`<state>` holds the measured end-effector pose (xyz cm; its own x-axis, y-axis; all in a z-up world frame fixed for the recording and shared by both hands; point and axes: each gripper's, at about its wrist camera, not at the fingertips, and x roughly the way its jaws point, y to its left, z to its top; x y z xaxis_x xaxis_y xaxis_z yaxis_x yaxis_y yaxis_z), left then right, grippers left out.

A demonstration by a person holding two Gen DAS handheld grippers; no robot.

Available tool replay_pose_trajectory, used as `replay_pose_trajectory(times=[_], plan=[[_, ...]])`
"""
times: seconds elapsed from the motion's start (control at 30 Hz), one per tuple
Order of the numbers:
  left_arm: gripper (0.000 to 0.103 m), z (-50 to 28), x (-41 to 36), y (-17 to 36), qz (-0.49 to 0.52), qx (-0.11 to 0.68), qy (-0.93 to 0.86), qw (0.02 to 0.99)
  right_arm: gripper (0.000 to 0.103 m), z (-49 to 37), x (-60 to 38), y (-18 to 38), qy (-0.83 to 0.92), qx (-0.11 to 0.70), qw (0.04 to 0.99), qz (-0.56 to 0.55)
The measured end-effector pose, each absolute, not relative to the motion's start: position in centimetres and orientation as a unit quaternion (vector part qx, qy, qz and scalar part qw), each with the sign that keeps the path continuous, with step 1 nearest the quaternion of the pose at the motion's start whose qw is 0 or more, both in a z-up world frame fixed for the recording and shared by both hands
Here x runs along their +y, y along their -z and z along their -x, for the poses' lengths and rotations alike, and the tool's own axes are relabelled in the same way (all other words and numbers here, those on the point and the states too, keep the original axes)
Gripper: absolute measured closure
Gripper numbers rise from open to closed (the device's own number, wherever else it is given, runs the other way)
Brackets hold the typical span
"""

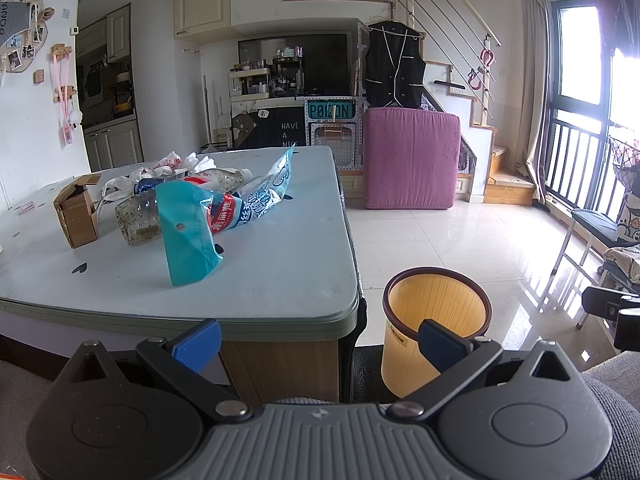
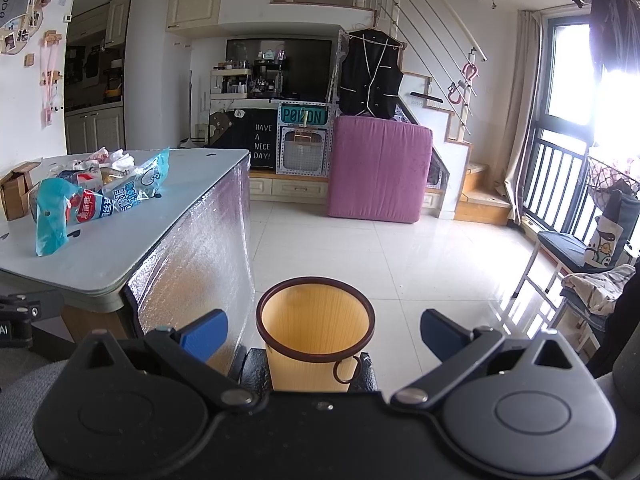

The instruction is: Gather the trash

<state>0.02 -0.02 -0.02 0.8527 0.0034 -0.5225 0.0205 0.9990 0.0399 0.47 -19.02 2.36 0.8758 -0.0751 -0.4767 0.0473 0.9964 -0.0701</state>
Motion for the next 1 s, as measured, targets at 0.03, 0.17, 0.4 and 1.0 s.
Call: replay_pose_trajectory(times=[0.03, 0.17, 0.4, 1.0], plan=[[0.0, -0.01, -0.02, 0.02, -0.022, 0.271, 0.004, 0.962, 0.0, -0.44, -18.94, -2.28, 0.031, 0.247, 0.968, 0.028], [0.0, -0.02, -0.03, 0.02, -0.022, 0.272, 0.004, 0.962, 0.0, -0.48, -19.0, -2.37, 0.032, 0.247, 0.968, 0.028], [0.0, -0.02, -0.03, 0.02, -0.022, 0.271, 0.004, 0.962, 0.0, -0.49, -19.01, -2.39, 0.032, 0.247, 0.968, 0.028], [0.0, 0.05, -0.06, 0.14, -0.024, 0.269, 0.003, 0.963, 0.0, -0.42, -19.12, -2.35, 0.032, 0.248, 0.968, 0.029]])
